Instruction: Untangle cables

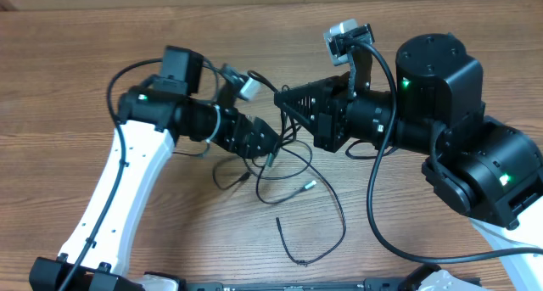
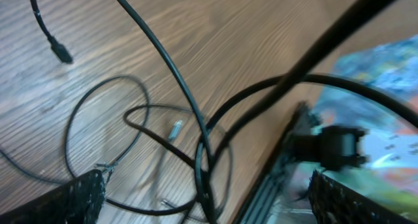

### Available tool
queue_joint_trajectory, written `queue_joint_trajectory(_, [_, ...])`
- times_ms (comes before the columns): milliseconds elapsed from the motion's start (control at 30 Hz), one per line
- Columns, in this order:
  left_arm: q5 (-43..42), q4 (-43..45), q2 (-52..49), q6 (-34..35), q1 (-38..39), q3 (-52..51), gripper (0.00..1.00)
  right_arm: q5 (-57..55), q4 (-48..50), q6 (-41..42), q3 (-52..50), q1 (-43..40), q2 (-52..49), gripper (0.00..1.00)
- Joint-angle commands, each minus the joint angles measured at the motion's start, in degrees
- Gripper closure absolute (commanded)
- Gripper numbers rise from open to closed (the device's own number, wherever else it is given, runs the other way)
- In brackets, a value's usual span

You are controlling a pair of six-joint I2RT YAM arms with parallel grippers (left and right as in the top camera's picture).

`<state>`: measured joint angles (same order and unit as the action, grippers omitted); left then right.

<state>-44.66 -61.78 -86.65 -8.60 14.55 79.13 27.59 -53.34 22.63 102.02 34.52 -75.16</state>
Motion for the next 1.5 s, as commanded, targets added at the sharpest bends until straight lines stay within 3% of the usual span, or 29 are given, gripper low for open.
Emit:
queue_joint_trajectory(0, [12.7,-1.1,-0.2,0.0,2.5,1.0,0.00,-0.6,0.2,-0.4,1.2,-0.2,1.4,0.96])
queue_joint_trajectory(233, [33.8,-1.6,-0.2,9.1,4.2,-3.8,0.00,-0.6,0.3,-0.4,1.2,-0.2,1.4,0.96])
queue_joint_trajectory(500, [37.2,-0.5,-0.2,11.1,3.4,-11.7,0.00,-0.6,0.4,-0.4,1.2,-0.2,1.4,0.96])
queue_joint_trajectory(767, [47.8,-2.4,-0.2,19.8,2.7,-14.1,0.00,-0.6,0.4,-0.4,1.2,-0.2,1.4,0.96])
queue_joint_trajectory(1167, [46.5,-2.8,-0.2,25.1,-6.8,-14.1,0.00,-4.9,6.0,-0.4,1.2,-1.5,2.8,0.96])
queue_joint_trajectory(1467, [44.6,-2.7,-0.2,25.1,-9.3,-14.1,0.00,-7.5,12.8,0.0,1.2,-11.2,6.8,0.96])
